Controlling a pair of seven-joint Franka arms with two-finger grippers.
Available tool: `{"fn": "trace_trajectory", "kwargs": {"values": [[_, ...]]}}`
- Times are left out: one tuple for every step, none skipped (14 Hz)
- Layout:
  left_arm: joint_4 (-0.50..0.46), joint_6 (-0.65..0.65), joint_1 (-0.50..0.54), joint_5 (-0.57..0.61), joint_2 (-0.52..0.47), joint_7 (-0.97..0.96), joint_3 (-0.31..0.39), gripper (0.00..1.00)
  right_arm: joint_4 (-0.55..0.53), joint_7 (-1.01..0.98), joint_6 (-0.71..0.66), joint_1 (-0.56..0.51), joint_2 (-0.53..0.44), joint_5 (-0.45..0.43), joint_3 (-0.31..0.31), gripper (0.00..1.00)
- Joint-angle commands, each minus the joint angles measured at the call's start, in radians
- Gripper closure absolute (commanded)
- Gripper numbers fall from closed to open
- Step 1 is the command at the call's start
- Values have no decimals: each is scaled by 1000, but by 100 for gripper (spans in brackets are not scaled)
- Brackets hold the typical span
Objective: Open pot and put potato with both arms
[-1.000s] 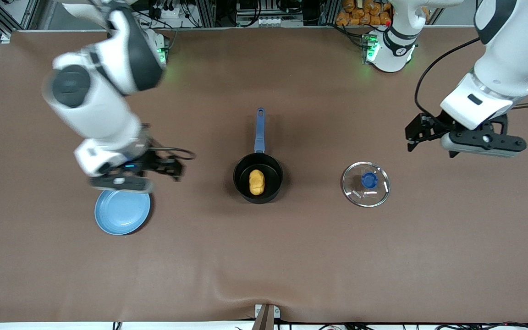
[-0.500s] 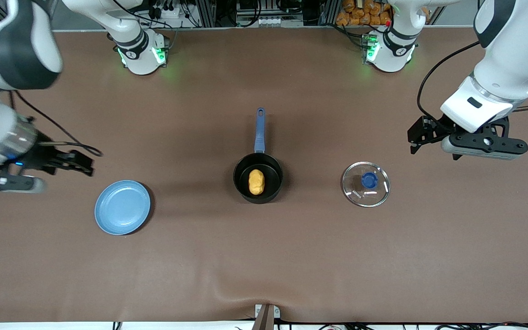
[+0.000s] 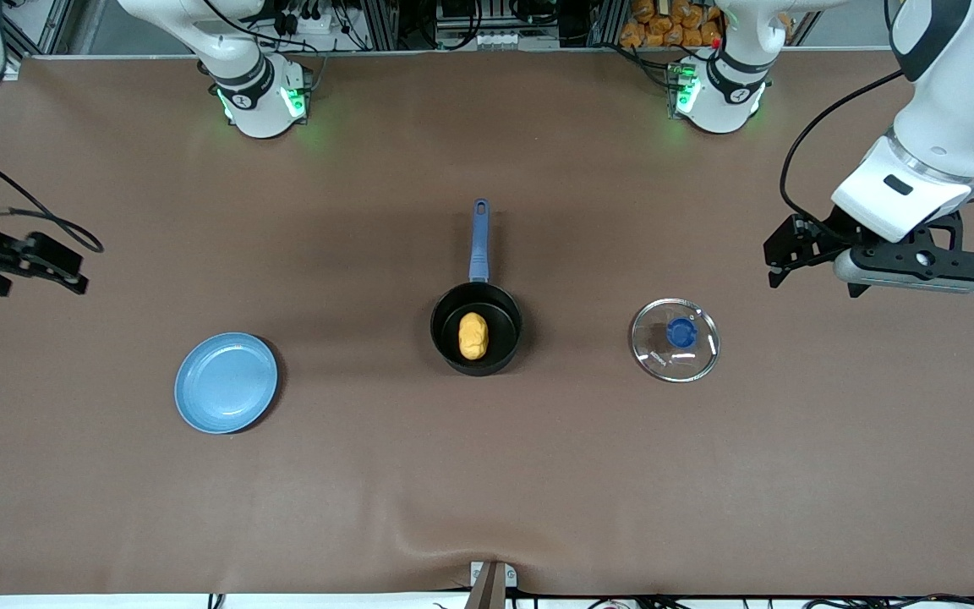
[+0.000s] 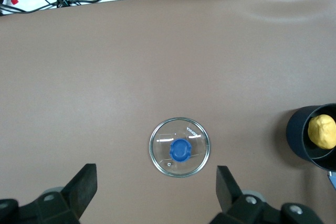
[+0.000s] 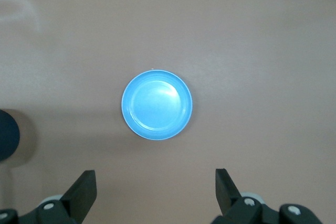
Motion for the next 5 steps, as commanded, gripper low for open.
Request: {"fn": "trace_trajectory", "kwargs": {"values": [[13, -14, 9, 26, -1, -25, -11, 0, -111, -6, 7, -15, -124, -38, 23, 0], [13, -15, 10, 27, -2, -25, -9, 0, -134, -6, 7, -17, -150, -38, 23, 0], [15, -21, 10, 27, -2, -25, -9, 0, -156, -6, 7, -22, -171, -38, 23, 0], [16, -29, 9, 27, -2, -27, -9, 0, -179, -6, 12, -23, -194, -38, 23, 0], [16, -29, 10, 27, -4, -27, -9, 0, -200, -6, 13, -23, -210, -38, 23, 0]]}}
